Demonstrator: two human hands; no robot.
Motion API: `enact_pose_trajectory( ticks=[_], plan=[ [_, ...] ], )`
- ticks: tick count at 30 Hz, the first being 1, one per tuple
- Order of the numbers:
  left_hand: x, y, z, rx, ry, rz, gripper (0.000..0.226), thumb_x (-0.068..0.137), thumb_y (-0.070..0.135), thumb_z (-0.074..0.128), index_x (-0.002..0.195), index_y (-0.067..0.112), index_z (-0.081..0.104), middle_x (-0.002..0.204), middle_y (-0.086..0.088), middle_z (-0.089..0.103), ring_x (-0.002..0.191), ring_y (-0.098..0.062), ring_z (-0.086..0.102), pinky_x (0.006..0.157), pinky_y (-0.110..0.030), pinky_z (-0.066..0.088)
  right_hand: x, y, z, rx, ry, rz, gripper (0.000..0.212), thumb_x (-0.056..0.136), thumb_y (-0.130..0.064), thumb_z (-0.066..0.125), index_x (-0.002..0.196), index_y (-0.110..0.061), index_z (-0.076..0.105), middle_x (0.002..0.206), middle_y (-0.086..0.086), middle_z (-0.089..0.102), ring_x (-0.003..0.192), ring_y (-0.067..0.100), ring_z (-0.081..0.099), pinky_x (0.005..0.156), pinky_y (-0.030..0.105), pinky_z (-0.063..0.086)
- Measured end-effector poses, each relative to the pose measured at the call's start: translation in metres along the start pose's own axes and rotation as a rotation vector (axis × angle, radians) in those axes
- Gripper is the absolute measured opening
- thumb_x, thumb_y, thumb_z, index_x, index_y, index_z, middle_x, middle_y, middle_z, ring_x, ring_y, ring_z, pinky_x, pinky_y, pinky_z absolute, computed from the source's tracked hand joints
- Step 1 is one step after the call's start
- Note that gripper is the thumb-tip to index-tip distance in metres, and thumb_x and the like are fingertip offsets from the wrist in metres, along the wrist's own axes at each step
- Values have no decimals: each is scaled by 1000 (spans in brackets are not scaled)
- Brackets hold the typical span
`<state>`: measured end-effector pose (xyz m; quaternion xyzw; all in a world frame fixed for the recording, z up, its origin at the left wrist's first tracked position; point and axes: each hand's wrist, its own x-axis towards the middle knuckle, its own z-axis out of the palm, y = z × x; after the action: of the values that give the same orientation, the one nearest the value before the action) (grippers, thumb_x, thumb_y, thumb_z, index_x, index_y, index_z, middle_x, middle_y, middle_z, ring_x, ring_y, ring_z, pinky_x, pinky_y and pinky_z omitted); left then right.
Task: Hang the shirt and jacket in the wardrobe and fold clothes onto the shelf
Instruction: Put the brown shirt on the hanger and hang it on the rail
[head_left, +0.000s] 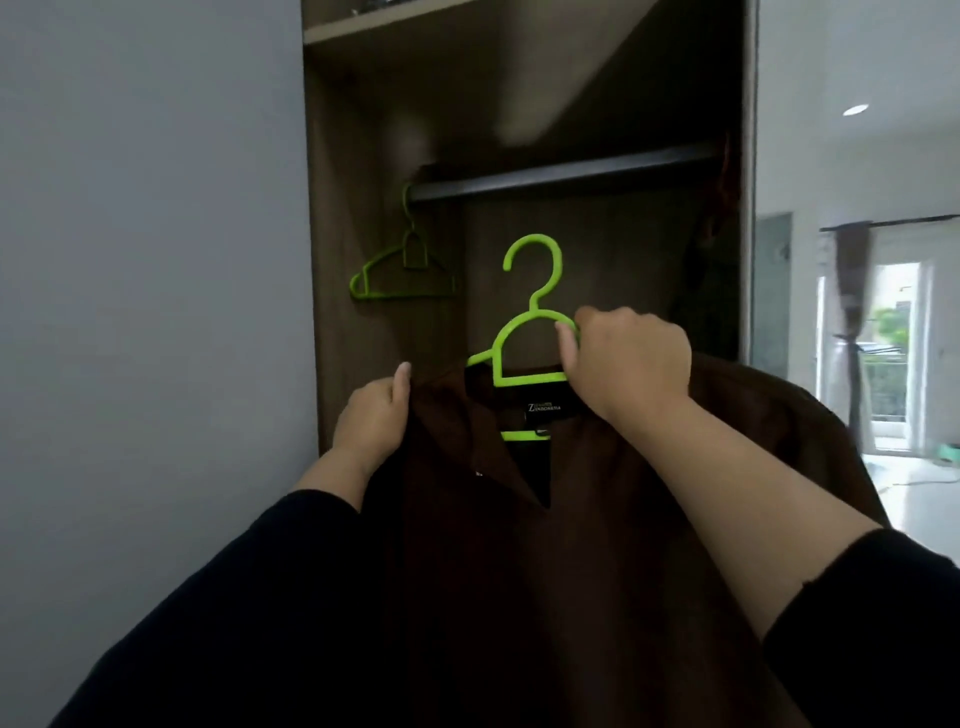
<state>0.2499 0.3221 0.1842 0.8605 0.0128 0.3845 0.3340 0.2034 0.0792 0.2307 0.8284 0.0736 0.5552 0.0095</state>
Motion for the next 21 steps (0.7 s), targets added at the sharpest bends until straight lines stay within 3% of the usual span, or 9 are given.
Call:
enact_pose_trajectory(
  ticks=[2,4,8,11,15,17,21],
  plan=[
    [21,-5,6,-10,-71,55,40,102,41,31,88,15,59,86,-2,63,82,-23,60,73,-37,46,10,-10,4,-58,-22,34,40,100,-43,32,88,-16,58,55,-3,30,47,17,35,45,25,23],
    [41,-5,8,93,-56,149,16,99,29,41,98,23,56,92,2,62,86,-20,60,76,-38,49,22,-16,10,-85,-71,92,37,101,-42,33,92,-16,59,58,-2,33,53,19,41,49,28,31],
    [80,6,8,430,169,443,16,87,18,51,99,24,60,104,1,60,103,-23,54,83,-37,39,60,-20,24,-125,-191,196,35,100,-37,39,102,-13,65,89,6,64,83,29,63,63,31,37],
    [116,18,1,612,162,424,21,85,23,54,104,27,62,116,-1,57,118,-23,45,92,-40,34,96,-27,38,-169,-229,240,27,98,-29,45,103,-13,66,97,7,67,90,29,65,64,31,38],
    [156,35,-7,902,236,429,43,82,29,55,125,23,53,135,-6,46,130,-26,33,103,-45,30,143,-33,50,-204,-238,300,22,97,-21,47,105,-11,65,83,7,59,83,27,62,65,32,40],
    [174,46,-13,998,270,418,47,86,27,48,133,21,46,143,-9,38,137,-27,25,109,-48,23,163,-34,54,-201,-229,323,22,95,-16,47,106,-11,65,92,8,63,87,28,61,67,33,40],
    [207,48,-23,1121,164,267,50,95,28,37,144,20,36,154,-11,26,143,-34,15,113,-51,15,199,-30,63,-155,-196,379,26,94,-8,46,113,-10,64,111,10,65,102,29,62,71,33,39]
  ],
)
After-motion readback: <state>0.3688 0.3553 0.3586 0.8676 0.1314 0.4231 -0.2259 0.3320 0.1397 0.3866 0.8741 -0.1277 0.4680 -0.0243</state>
